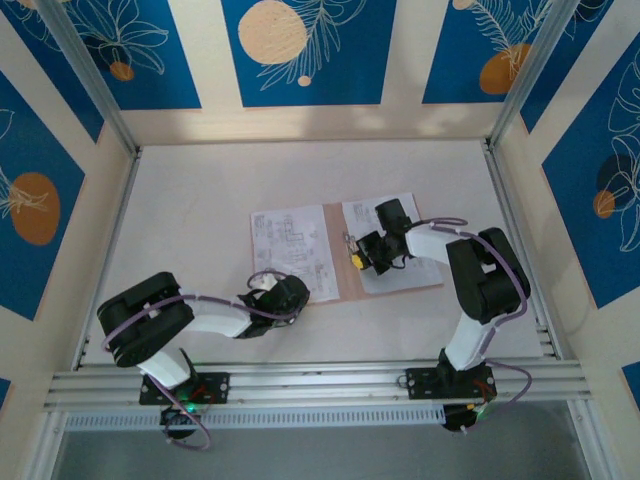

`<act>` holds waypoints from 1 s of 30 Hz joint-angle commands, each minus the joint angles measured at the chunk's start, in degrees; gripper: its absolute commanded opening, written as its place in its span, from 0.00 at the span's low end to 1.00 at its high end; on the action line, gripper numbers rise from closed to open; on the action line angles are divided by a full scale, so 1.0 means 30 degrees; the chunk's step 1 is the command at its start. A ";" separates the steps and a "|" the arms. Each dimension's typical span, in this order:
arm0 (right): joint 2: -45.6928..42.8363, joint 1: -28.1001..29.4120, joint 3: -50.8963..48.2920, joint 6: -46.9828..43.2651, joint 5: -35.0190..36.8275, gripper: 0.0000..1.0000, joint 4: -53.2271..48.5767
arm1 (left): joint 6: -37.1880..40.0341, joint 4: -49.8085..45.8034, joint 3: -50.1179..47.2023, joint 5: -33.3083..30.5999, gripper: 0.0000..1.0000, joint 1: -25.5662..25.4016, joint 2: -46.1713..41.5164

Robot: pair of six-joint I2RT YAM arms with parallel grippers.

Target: Put the files into the folder

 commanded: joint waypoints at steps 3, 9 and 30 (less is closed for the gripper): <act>0.2666 0.0863 -0.0680 0.0744 0.4287 0.00 -0.4725 | 0.0024 -0.1788 -0.0635 0.0026 0.04 -0.0135 0.0756; 0.3340 0.0895 -0.0155 0.0983 0.5075 0.00 -0.6124 | 0.0018 -0.1710 -0.0700 -0.0009 0.04 -0.0118 0.0808; 0.5006 0.1857 0.2345 0.1094 0.6124 0.00 -0.8505 | 0.4113 -0.4258 0.2035 0.1144 0.21 0.0158 -0.0207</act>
